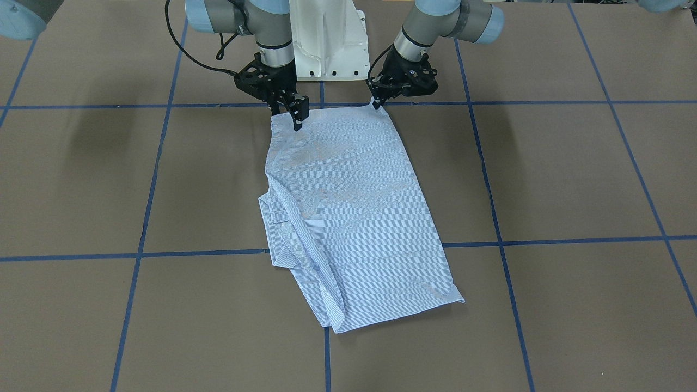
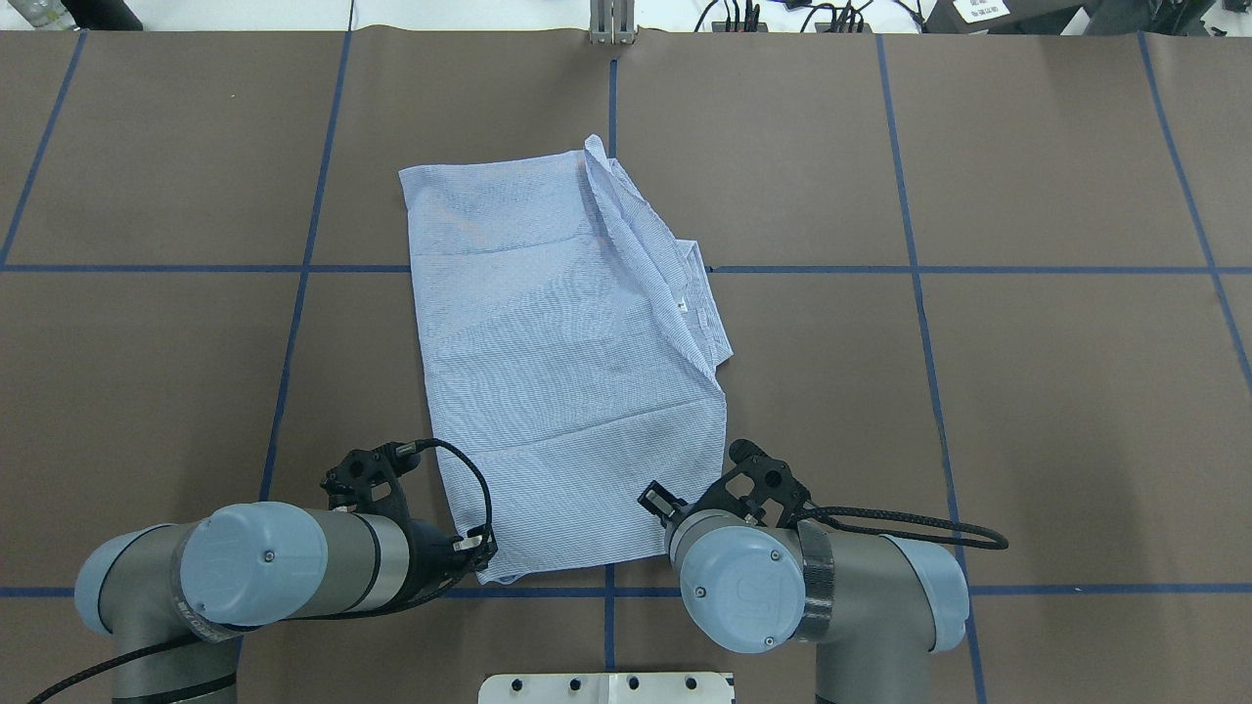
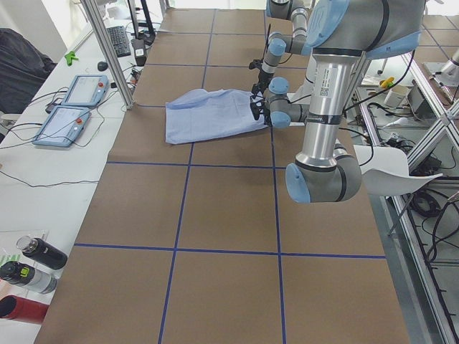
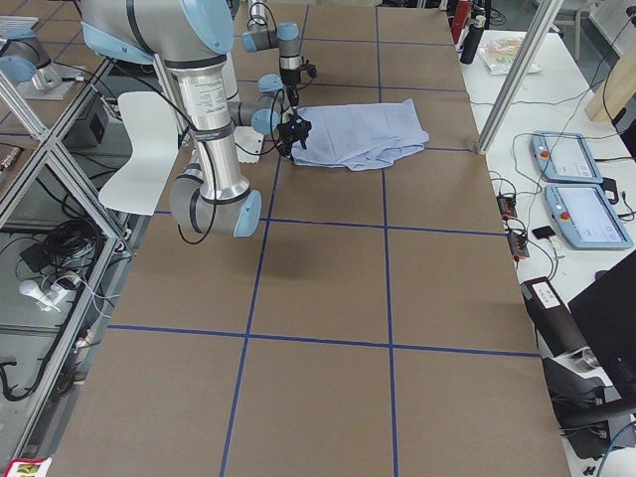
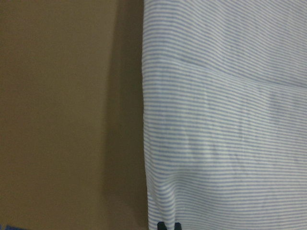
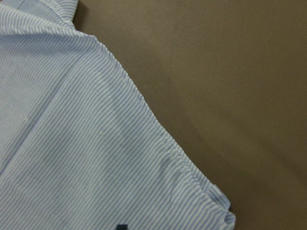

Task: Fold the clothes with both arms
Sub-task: 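Lower the right gripper to the shirt corner nearest the robot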

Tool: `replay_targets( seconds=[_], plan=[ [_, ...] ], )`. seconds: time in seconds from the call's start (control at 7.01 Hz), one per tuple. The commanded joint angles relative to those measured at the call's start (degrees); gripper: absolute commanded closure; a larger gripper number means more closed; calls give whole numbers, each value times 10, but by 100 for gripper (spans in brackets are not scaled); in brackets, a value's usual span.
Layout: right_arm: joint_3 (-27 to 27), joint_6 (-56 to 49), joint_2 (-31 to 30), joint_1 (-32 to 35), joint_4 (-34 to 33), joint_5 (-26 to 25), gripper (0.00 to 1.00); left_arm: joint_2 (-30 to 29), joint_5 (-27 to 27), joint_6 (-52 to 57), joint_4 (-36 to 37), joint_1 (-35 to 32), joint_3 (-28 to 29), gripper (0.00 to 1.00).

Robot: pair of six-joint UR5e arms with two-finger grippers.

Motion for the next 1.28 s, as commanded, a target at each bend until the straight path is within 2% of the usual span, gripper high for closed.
replay_targets(
  seconds=[0.0,0.14,0.29,0.43,0.57,1.14],
  plan=[
    [-3,6,4,0,0,0,48,1,0,-1,0,-1,-1,100],
    [-3,6,4,0,-1,-1,51,1,1,-1,0,0,-1,100],
    [-3,7,8,0,-1,-1,77,1,1,-1,0,0,-2,100],
    [-3,13,8,0,-1,-3,94,2,1,-1,0,-1,-5,100],
    [-3,22,8,0,0,-3,100,2,0,-1,0,-1,-7,100],
    [9,13,7,14,-3,-2,100,2,0,0,0,-1,-15,100]
  ],
)
